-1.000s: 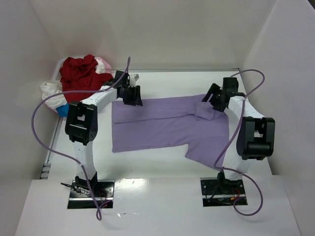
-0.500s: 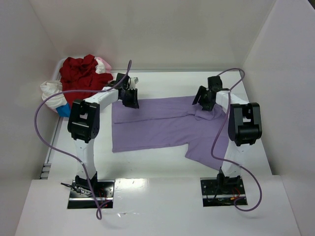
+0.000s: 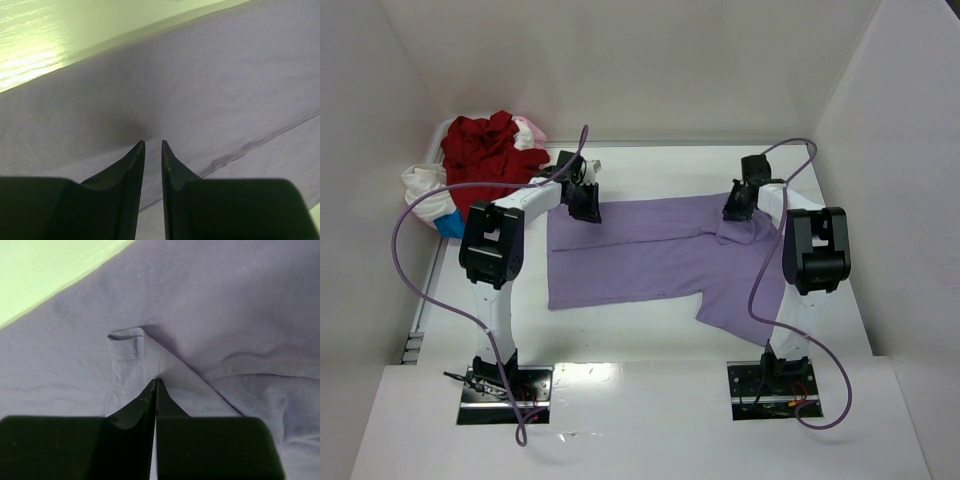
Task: Fold and stack the t-shirts
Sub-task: Fold the flattened tshirt in 1/3 of the way
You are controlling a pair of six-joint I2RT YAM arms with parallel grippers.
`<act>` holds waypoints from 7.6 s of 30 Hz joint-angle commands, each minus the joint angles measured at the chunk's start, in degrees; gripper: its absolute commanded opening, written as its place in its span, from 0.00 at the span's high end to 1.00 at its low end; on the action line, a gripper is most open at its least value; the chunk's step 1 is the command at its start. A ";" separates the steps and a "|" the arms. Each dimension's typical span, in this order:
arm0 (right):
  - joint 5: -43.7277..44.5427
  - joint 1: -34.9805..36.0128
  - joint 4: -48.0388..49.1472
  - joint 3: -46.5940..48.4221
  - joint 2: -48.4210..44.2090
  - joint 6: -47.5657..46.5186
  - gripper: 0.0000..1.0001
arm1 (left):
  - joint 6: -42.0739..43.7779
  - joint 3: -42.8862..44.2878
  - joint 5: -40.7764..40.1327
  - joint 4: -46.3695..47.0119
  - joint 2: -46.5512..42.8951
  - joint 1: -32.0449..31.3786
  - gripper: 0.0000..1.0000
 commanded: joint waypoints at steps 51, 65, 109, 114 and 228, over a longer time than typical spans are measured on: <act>0.92 7.78 -8.34 -9.56 -11.83 -0.56 1.00 | -0.47 -0.72 -0.53 -0.09 2.98 0.20 0.74; 0.65 7.78 -15.55 -10.80 -14.91 -2.14 0.60 | 0.06 -0.20 -1.05 -0.62 2.98 0.20 0.75; 4.43 9.98 -2.19 0.36 -0.32 -0.64 0.76 | 0.59 -0.20 0.62 -0.62 3.51 0.20 0.75; 4.43 9.98 -3.51 0.98 -0.32 -0.64 0.98 | 0.59 -0.20 0.62 -0.62 3.51 0.20 0.75; 3.73 -10.06 3.17 -4.03 -2.34 -3.72 0.42 | 1.64 -0.20 0.09 -2.20 5.62 -0.33 0.75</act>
